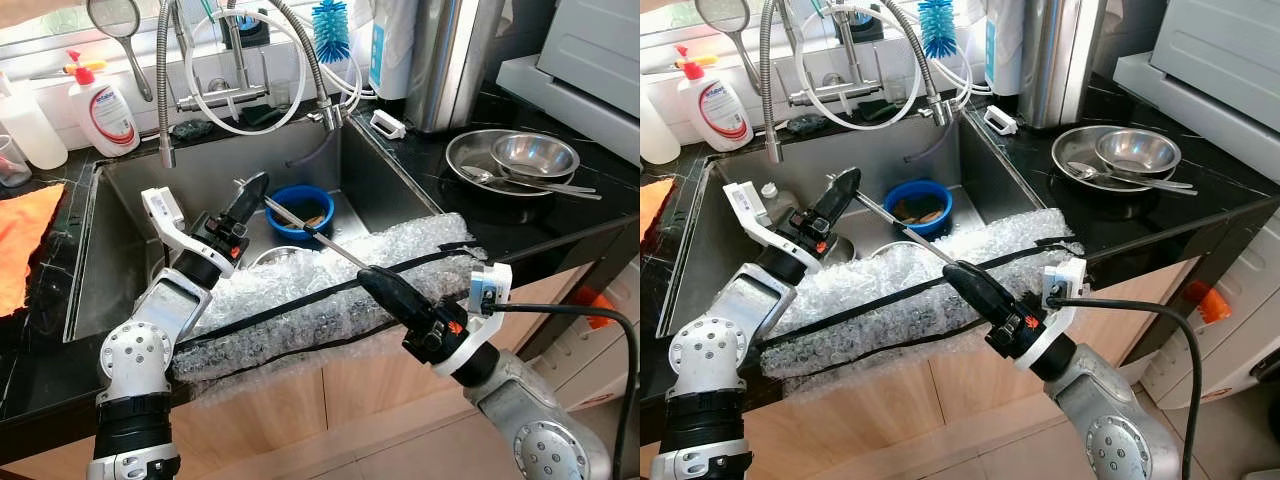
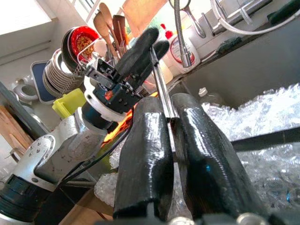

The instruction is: Kitchen organization

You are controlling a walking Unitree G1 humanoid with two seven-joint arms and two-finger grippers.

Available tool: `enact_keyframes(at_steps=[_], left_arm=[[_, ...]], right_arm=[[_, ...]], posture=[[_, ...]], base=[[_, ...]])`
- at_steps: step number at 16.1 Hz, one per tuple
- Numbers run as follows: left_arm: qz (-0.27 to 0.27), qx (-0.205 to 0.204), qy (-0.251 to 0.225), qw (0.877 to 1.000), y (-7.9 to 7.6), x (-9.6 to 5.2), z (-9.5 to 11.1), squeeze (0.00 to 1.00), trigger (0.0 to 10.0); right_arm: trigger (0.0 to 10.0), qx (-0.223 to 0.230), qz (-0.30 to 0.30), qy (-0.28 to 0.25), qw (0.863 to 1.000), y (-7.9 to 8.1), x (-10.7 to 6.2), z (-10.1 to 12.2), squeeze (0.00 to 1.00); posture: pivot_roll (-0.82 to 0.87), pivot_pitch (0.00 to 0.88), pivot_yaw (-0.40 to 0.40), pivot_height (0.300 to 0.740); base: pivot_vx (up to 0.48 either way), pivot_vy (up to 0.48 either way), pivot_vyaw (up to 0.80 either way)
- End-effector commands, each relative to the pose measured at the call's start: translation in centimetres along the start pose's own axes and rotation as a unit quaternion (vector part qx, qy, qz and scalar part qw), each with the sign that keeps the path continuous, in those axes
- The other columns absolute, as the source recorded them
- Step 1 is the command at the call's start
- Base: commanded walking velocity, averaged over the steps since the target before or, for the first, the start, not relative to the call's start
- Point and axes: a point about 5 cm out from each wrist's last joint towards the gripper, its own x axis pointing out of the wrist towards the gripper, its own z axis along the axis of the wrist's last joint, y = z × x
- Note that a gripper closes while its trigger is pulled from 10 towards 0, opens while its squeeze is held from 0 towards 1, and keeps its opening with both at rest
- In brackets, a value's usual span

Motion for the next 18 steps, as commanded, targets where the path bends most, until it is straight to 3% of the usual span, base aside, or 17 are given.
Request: enact_keyframes(at_steps=[1, 9, 10, 11, 18], left_arm=[[0.011, 0.005, 0.011, 1.0, 0.3, -0.1, -0.1, 0.0, 0.0], [0.009, 0.001, 0.005, 1.0, 0.2, -0.1, 0.3, 0.0, 0.0], [0.011, -0.003, 0.001, 1.0, 0.2, -0.1, 0.3, 0.0, 0.0], [0.013, -0.005, -0.005, 1.0, 0.3, -0.1, 0.5, 0.0, 0.0], [0.04, -0.044, -0.086, 0.995, 0.8, -0.1, 2.8, 0.0, 0.0]], right_arm=[[10.0, -0.008, 0.012, -0.001, 1.0, 0.4, 0.4, 0.2, 0.0], [10.0, -0.014, -0.003, 0.0, 1.0, -0.1, 0.6, 0.2, 0.0], [10.0, -0.012, -0.004, -0.001, 1.0, -0.1, 0.5, 0.2, 0.11], [10.0, -0.009, -0.011, -0.003, 1.0, -0.3, 0.5, 0.2, 1.0], [10.0, -0.012, -0.01, -0.004, 1.0, -0.5, 0.5, 0.4, 1.0]], posture=[[-0.15, 0.0, 0.094, 0.74], [-0.15, 0.0, 0.09, 0.74], [-0.15, 0.0, 0.09, 0.74], [-0.15, 0.0, 0.087, 0.74], [-0.15, 0.0, 0.082, 0.74]], base=[[0.0, 0.0, 0.0], [0.0, 0.0, 0.0], [0.0, 0.0, 0.0], [0.0, 0.0, 0.0], [0.0, 0.0, 0.0]])
